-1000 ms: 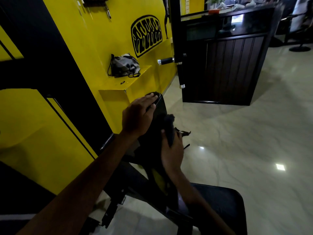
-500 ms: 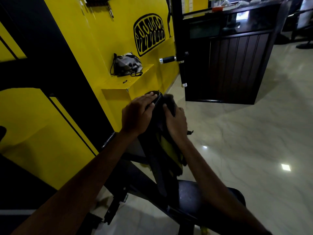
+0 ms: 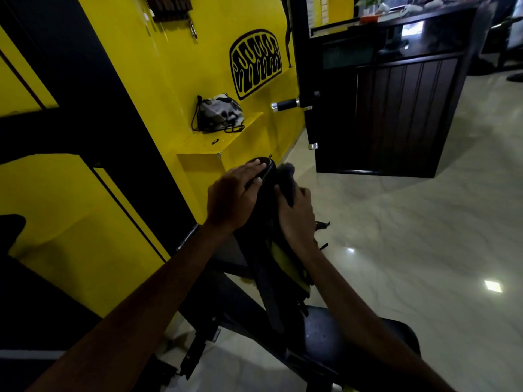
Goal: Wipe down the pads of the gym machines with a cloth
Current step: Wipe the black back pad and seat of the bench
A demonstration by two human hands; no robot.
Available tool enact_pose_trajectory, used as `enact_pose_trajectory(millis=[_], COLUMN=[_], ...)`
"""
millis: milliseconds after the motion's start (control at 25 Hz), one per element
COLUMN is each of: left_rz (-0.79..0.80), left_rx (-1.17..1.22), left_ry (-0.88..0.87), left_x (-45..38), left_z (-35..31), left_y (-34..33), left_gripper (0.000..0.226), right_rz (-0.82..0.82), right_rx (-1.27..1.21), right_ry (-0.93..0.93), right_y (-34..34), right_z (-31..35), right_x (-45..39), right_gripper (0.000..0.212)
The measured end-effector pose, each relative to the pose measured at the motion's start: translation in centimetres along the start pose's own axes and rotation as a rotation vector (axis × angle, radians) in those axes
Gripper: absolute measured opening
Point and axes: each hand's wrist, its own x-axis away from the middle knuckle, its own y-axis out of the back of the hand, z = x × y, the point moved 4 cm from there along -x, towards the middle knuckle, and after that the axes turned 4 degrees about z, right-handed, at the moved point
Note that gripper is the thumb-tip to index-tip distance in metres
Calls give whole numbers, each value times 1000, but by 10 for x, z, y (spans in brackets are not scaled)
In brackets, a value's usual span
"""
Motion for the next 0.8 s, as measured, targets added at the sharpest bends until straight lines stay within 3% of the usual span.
enact_pose_trajectory(millis=[160,320,520,720,800], left_rz=[-14,-27,-37,-76,-106], left_rx=[8,-27,-5,-16,-130], left_ry=[-19,-28,-50,-84,-140], left_x=[0,-1,-1,-1,3], left_z=[1,-1,1,0,-3], left_y=[0,2,1,2,2], left_gripper=[45,44,43,40,45], right_rz=[5,47,-31,25,24], right_rx=[-26,-7,-35,-114,-97], right_ry=[120,-158,68,-351,-328], right_y=[-17,-8,-21,-21,-17], right_z=[-34,-43,-32,-84,-68], right_x=[69,23,66,37,29], right_gripper=[62,49,63,46,45])
